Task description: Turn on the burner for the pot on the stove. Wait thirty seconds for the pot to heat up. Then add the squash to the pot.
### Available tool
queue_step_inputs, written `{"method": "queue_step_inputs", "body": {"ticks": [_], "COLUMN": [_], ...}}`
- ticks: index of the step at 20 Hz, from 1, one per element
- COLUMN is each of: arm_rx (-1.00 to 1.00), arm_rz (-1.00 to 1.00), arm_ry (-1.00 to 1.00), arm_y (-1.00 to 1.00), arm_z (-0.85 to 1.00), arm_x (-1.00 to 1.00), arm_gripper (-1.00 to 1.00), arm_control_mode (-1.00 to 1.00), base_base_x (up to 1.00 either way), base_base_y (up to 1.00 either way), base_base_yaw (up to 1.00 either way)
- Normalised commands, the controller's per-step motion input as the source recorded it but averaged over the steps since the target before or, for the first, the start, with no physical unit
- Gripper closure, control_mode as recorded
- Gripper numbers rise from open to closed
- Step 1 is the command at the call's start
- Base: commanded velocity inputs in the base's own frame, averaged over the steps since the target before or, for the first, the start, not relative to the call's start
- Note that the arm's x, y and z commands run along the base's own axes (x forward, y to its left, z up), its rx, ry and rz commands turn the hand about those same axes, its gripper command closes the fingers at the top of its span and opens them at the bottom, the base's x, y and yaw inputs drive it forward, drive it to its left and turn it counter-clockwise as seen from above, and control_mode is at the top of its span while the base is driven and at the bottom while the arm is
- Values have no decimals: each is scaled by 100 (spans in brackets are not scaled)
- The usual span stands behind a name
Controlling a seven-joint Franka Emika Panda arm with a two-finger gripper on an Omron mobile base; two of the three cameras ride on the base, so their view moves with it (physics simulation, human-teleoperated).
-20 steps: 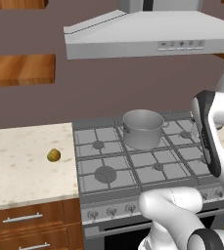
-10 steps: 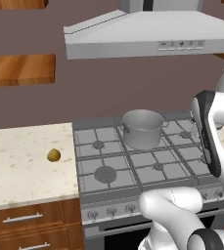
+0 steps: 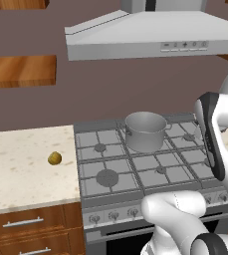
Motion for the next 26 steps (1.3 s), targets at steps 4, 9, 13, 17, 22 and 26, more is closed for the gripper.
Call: {"method": "queue_step_inputs", "body": {"ticks": [4,9,13,17,22,26], "arm_rx": [0,0,0,0,0,0], "arm_rz": [0,0,0,0,0,0], "arm_ry": [0,0,0,0,0,0], "arm_y": [0,0,0,0,0,0], "arm_z": [0,0,0,0,0,0], "arm_x": [0,0,0,0,0,0], "arm_gripper": [-100,-100,-100,-100,-100,-100], "arm_control_mode": [-100,-100,-100,-100,-100,-100], "base_base_x": [0,0,0,0,0,0], "base_base_y": [0,0,0,0,0,0], "base_base_yaw": [0,0,0,0,0,0]}}
